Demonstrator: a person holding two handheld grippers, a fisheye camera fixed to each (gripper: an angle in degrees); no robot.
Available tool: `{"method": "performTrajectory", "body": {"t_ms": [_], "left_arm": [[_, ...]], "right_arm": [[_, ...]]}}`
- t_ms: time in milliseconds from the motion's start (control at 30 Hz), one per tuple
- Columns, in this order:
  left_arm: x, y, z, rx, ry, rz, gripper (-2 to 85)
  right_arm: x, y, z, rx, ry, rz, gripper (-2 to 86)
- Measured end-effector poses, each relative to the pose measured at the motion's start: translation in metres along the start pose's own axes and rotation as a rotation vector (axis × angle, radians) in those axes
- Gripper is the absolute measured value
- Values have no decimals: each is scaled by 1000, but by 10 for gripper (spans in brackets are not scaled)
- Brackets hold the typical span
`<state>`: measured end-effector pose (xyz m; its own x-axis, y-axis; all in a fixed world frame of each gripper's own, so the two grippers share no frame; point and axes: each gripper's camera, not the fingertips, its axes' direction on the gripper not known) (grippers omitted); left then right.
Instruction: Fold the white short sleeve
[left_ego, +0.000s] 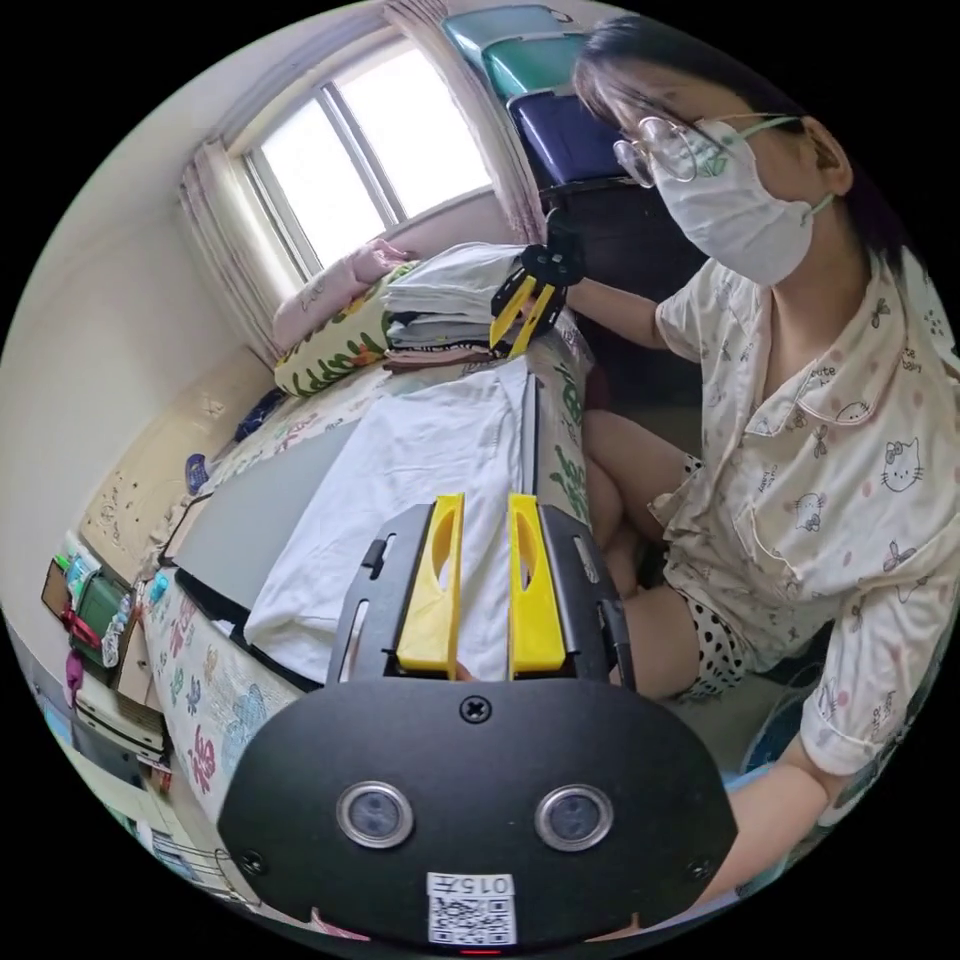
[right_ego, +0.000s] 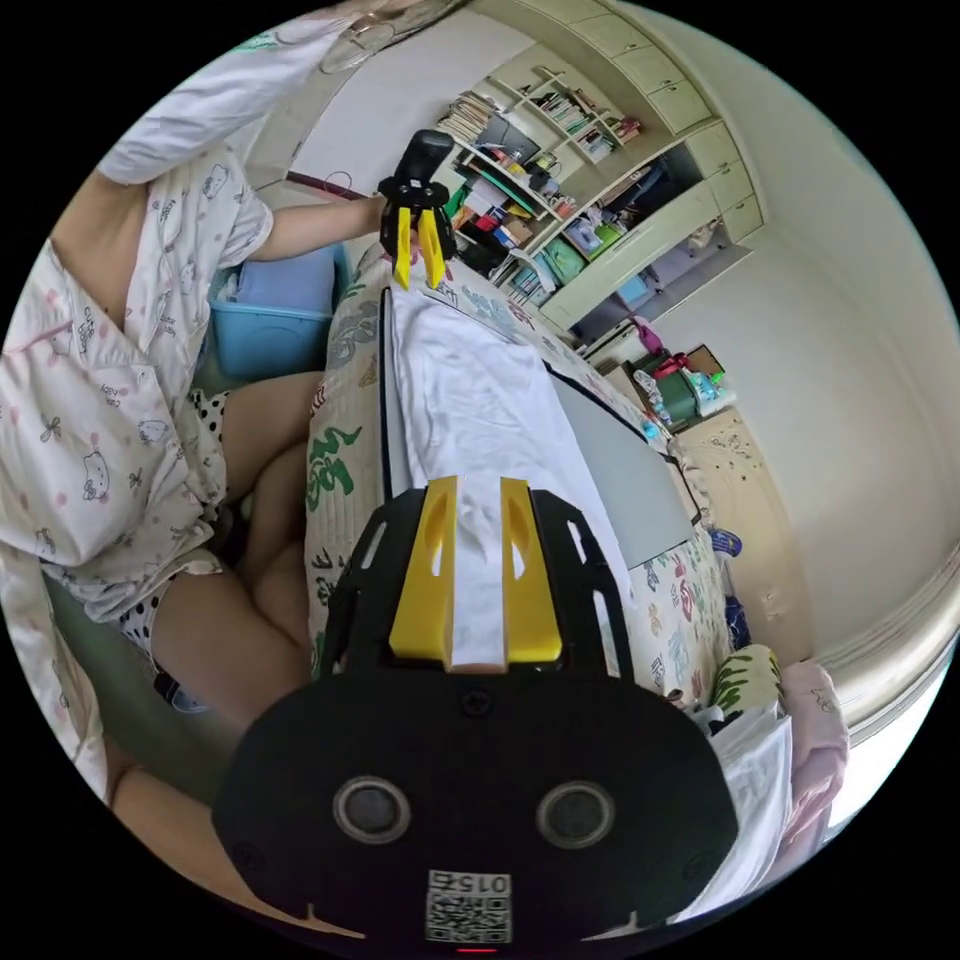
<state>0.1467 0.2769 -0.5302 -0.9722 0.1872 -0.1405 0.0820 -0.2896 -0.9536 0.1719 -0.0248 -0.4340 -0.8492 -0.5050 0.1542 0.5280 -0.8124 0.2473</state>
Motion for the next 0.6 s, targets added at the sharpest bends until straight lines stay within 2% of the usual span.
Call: {"method": "performTrajectory", "body": {"t_ms": [167, 267, 433, 600], "left_arm": [[8, -1, 79, -183, 43, -25, 84], [0, 5, 114, -214, 88, -72, 72], [3, 16, 151, -239, 129, -77, 11], [-16, 30, 141, -123, 4, -116, 2]], "right_arm": [[35, -8, 20, -79, -179, 47, 90], [59, -8, 33, -115, -275, 98, 83], [78, -21, 35, -167, -257, 88, 37], [120, -45, 13, -113, -112, 149, 9]]}}
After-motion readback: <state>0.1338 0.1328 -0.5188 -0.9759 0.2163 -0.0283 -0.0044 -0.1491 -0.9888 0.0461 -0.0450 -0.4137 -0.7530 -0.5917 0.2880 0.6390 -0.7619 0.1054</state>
